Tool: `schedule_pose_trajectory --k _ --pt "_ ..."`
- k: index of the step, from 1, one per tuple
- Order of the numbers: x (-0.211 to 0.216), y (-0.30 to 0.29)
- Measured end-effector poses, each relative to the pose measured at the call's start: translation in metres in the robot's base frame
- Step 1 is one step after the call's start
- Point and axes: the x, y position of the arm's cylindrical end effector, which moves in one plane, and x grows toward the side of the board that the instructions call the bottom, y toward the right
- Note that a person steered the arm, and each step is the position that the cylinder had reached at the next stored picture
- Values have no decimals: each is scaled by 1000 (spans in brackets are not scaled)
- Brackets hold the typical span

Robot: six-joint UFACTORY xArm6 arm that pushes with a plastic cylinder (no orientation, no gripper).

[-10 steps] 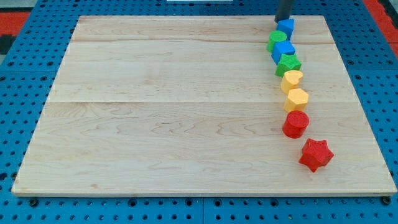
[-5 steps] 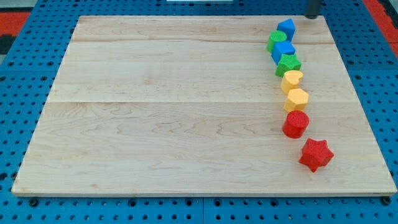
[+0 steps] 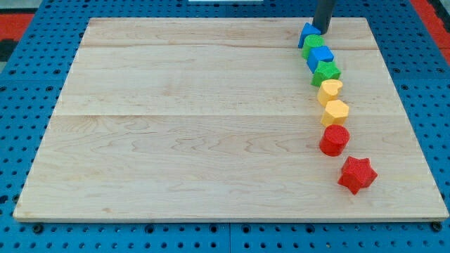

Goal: Push the triangle into the green circle

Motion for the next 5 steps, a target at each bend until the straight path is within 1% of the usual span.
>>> schedule_pose_trajectory --k 2,3,4,5 --pt "1 20" --pt "27 80" --pt "51 112" --pt "59 163"
